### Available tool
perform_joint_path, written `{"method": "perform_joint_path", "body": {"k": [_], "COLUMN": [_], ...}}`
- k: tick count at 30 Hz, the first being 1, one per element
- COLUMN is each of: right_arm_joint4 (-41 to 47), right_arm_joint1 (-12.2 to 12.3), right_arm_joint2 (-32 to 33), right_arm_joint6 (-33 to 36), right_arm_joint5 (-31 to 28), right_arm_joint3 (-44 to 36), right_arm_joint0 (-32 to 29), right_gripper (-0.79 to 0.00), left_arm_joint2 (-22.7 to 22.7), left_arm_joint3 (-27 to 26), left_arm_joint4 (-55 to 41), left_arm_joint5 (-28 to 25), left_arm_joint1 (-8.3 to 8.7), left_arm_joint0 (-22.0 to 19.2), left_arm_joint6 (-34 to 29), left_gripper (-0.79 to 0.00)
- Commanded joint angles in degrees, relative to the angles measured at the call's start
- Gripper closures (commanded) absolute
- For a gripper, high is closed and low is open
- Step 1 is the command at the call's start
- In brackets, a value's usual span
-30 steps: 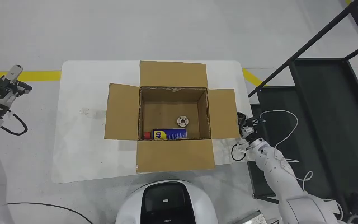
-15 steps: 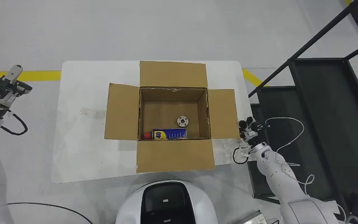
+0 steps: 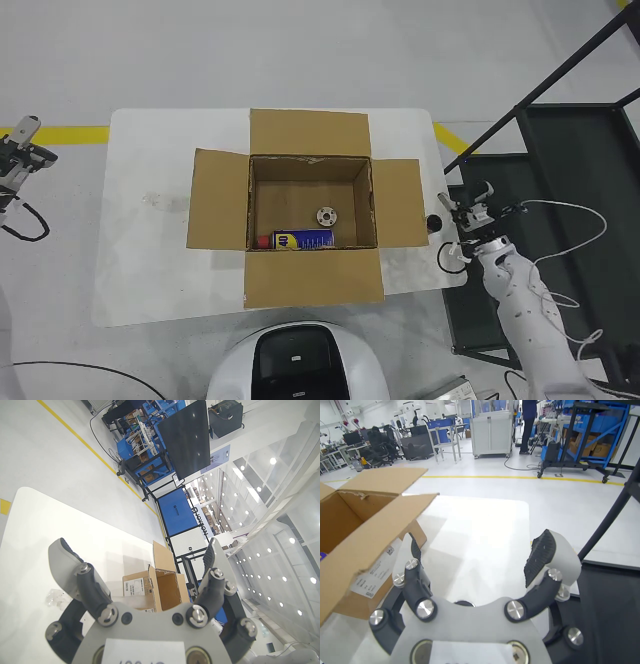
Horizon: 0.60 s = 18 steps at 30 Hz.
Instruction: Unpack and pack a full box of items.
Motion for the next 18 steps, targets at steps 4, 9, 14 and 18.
{"method": "perform_joint_path", "body": {"k": [4,9,14,18], "right_arm_joint4": [1.71,4.49,9.71,17.0], "right_arm_joint1": [0.78,1.47,2.02,2.22], "right_arm_joint2": [0.49,-0.4,-3.01,-5.44], "right_arm_joint6": [12.38,23.59,35.68,43.8], "right_arm_joint5": [-8.17,-16.26,-19.37,-17.99], "right_arm_joint3": [-14.18,-25.02,-32.49,-35.14], "right_arm_joint0": [-3.01,-4.6,-4.67,-3.67], "right_gripper": [-0.785,-0.785,-0.785,-0.785], "left_arm_joint2": [0.0,0.0,0.0,0.0], "left_arm_joint3": [0.0,0.0,0.0,0.0], "left_arm_joint4": [0.0,0.0,0.0,0.0], "left_arm_joint5": [0.0,0.0,0.0,0.0], "left_arm_joint1": [0.0,0.0,0.0,0.0], "left_arm_joint0": [0.0,0.0,0.0,0.0], "left_arm_joint6": [0.0,0.0,0.0,0.0], "left_gripper": [-0.785,-0.785,-0.785,-0.785]}}
